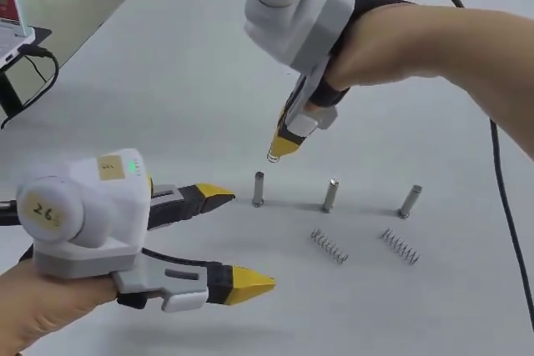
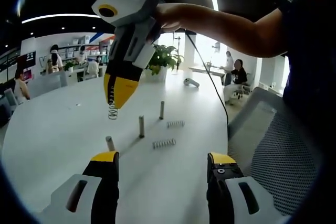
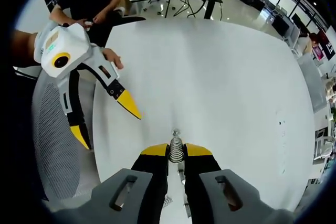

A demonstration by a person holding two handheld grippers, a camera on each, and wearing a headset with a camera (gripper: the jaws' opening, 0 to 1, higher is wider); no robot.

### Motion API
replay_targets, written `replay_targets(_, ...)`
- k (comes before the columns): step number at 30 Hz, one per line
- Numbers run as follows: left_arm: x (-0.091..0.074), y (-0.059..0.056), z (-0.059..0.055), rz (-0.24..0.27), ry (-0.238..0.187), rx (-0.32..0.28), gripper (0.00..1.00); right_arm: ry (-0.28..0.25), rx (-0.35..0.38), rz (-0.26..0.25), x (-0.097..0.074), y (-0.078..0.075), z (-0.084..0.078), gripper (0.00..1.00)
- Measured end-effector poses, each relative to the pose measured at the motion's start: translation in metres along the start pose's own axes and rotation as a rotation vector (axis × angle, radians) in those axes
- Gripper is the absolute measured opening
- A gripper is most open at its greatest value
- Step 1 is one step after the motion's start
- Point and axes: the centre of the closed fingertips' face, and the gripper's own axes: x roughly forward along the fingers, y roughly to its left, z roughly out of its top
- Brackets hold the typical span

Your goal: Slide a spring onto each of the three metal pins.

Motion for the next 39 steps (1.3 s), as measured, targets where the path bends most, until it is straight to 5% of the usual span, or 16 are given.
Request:
replay_targets(18,-0.002,0.003,-0.002,0.0,-0.001,-0.003,0.63,0.047,-0.024,0.043,0.026,0.008,0.003,0.08)
replay_targets(39,-0.006,0.006,-0.004,0.005,-0.006,-0.015,0.62,0.075,-0.019,0.057,0.037,0.007,0.003,0.08)
